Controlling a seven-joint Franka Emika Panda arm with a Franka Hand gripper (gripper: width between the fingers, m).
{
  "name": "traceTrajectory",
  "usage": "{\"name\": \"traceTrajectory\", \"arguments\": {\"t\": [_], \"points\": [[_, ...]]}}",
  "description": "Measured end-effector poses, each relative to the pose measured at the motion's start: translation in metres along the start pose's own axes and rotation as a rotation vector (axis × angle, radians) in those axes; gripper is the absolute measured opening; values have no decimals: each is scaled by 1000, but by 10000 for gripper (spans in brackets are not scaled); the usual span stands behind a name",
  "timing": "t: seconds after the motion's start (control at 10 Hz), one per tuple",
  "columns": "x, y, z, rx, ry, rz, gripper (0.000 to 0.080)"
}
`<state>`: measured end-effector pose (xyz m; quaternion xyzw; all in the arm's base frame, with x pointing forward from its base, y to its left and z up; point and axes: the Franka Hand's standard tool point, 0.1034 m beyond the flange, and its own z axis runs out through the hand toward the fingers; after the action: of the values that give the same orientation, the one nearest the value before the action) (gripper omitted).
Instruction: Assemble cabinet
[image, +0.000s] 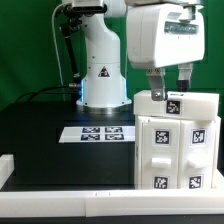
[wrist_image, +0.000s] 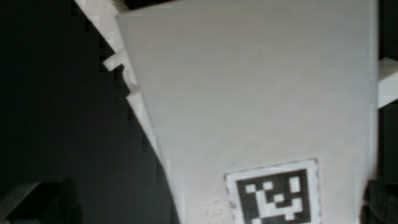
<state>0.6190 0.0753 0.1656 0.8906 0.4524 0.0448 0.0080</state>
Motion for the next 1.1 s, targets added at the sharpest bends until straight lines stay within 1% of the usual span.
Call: {"name": "traceTrajectory", "arguments": {"t": [0.2,0.4,0.5,0.7,1.1], "points": [[5,-1,-1,-11,9,13,797],[2,-3,-5,10,-3,13,797],[5,-5,-8,12,0,17,797],[8,-9,-6,13,1,55,797],[3,-9,3,17,-10,136,797]]}}
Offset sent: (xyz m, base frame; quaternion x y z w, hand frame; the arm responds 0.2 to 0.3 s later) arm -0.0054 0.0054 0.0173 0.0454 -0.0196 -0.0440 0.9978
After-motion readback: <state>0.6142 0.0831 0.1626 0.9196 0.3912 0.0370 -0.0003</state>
